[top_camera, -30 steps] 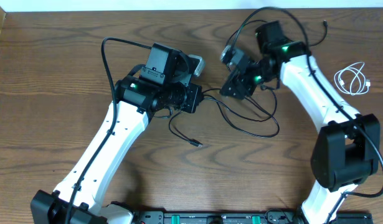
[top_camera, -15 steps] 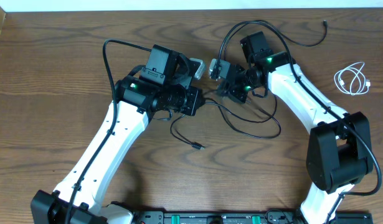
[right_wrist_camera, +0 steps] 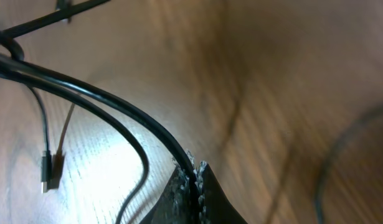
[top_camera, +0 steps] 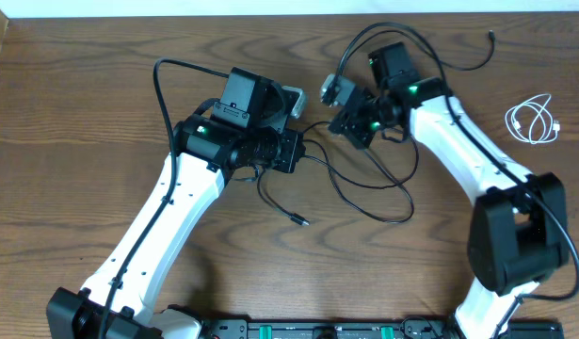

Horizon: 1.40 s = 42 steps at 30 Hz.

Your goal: Untangle cables

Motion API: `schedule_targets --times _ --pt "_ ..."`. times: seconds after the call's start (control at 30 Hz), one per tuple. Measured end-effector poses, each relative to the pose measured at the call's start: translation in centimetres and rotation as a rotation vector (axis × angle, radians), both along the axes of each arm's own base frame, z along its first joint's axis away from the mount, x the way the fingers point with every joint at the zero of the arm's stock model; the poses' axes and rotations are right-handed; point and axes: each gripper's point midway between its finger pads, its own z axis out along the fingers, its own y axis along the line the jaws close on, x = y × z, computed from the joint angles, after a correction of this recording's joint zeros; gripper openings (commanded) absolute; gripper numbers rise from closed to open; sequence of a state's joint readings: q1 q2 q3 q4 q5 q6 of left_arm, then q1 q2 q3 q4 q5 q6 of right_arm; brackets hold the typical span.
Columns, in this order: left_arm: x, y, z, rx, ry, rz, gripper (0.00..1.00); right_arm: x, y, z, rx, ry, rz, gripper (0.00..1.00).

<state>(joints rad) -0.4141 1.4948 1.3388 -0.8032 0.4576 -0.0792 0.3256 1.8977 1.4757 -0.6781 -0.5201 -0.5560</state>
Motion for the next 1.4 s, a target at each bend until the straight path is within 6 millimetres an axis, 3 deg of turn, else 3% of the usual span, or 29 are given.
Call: schedule_targets --times 0.27,0.53,0.63,0.7,0.83,0.93,1.2,1.4 --pt "0.2 0.3 -0.1 0.014 -0.004 0.012 0.07 2.5 -5.2 5.7 -0.004 -0.077 -0.302 0.01" --pt "1.1 1.4 -0.5 0.06 -0.009 0.104 0.07 2.2 -6.0 5.7 -0.015 -0.044 -0.372 0.03" --pt "1.5 1.6 -0.4 0.065 -0.016 0.134 0.07 2.3 -6.1 5.7 -0.009 -0.031 -0.396 0.29" --pt "1.6 1.6 -0.4 0.061 -0.014 0.149 0.07 2.3 -6.2 5.7 -0.005 -0.022 -0.412 0.42" --pt "2.0 1.6 -0.2 0.049 -0.015 0.178 0.07 2.2 -6.2 5.6 0.004 -0.001 -0.436 0.55" --pt "2.3 1.5 0.0 0.036 -0.019 0.205 0.07 1.4 -6.3 5.1 -0.007 0.049 -0.452 0.73" --pt "3.2 1.3 0.6 -0.01 -0.015 0.278 0.07 -1.3 -6.4 3.8 -0.03 0.195 -0.473 0.73" --pt "3.4 1.2 0.7 -0.059 0.044 0.38 0.07 -2.9 -4.0 4.9 0.106 0.31 -0.412 0.73"
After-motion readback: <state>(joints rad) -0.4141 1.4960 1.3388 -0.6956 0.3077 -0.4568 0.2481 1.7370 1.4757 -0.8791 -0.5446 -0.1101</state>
